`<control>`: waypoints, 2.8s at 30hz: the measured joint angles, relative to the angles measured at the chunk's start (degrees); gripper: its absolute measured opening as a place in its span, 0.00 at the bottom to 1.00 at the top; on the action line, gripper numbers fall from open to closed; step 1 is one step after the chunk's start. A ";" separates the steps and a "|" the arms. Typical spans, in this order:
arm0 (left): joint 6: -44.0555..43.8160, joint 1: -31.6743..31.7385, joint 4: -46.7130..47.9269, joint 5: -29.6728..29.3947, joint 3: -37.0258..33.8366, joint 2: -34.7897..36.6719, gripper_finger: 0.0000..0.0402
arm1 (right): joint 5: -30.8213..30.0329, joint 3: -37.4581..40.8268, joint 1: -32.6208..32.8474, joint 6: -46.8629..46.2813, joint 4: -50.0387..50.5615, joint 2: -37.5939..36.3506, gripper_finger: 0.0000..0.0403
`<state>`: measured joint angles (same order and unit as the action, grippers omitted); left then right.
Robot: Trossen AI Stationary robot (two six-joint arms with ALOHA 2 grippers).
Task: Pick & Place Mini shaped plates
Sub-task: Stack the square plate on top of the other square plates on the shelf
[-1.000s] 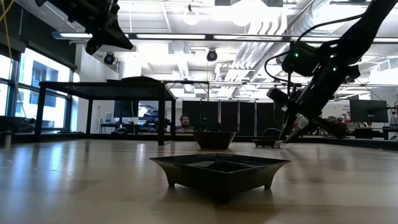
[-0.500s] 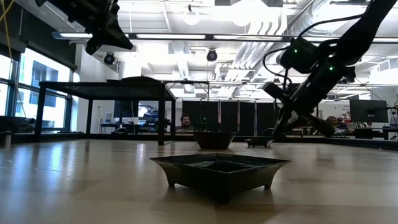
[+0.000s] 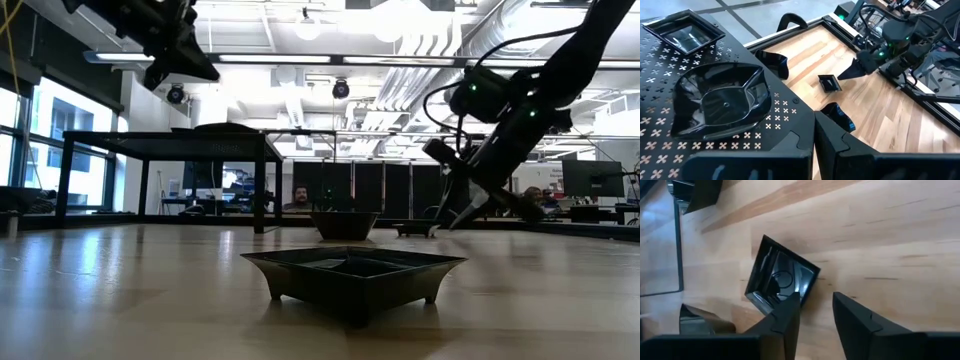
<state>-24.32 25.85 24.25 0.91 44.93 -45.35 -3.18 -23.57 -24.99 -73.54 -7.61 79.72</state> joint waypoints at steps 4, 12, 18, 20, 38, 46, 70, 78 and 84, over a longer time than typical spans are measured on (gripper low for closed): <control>0.00 0.00 -0.79 0.70 0.00 -1.91 0.00 | 0.69 0.00 -0.02 0.01 -3.27 2.87 0.24; -0.22 0.00 -1.07 2.84 0.00 -3.95 0.00 | -0.38 0.00 0.02 1.49 -4.42 3.38 0.02; -0.37 0.00 -4.47 6.80 -0.02 -3.95 0.00 | -0.42 0.00 0.02 3.47 -6.46 1.84 0.02; -0.43 0.00 -5.83 8.45 -0.02 -4.00 0.00 | -0.59 -0.37 0.02 5.44 -6.60 0.63 0.01; -6.24 -9.47 -20.88 -7.07 6.53 -16.19 0.30 | -9.93 -29.27 5.63 49.12 -3.90 -4.35 0.01; -7.98 -9.38 -29.89 -10.41 11.98 -23.19 0.32 | -13.43 -37.49 8.42 64.41 -2.72 -4.35 0.00; -7.67 -9.40 -34.16 -11.98 18.93 -30.57 0.02 | -13.32 -38.62 10.80 71.28 -5.36 -4.28 0.01; -7.67 -9.32 -34.12 -14.49 18.93 -30.42 0.00 | -13.69 -38.62 10.80 71.10 -5.71 -4.26 0.06; -9.61 -5.94 -32.01 -14.98 18.93 -28.59 0.00 | -15.91 -38.62 10.80 71.06 -5.60 -4.26 0.17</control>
<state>-33.93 19.90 -7.76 -14.06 63.86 -73.94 -19.09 -62.19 -14.20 -2.48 -13.21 75.46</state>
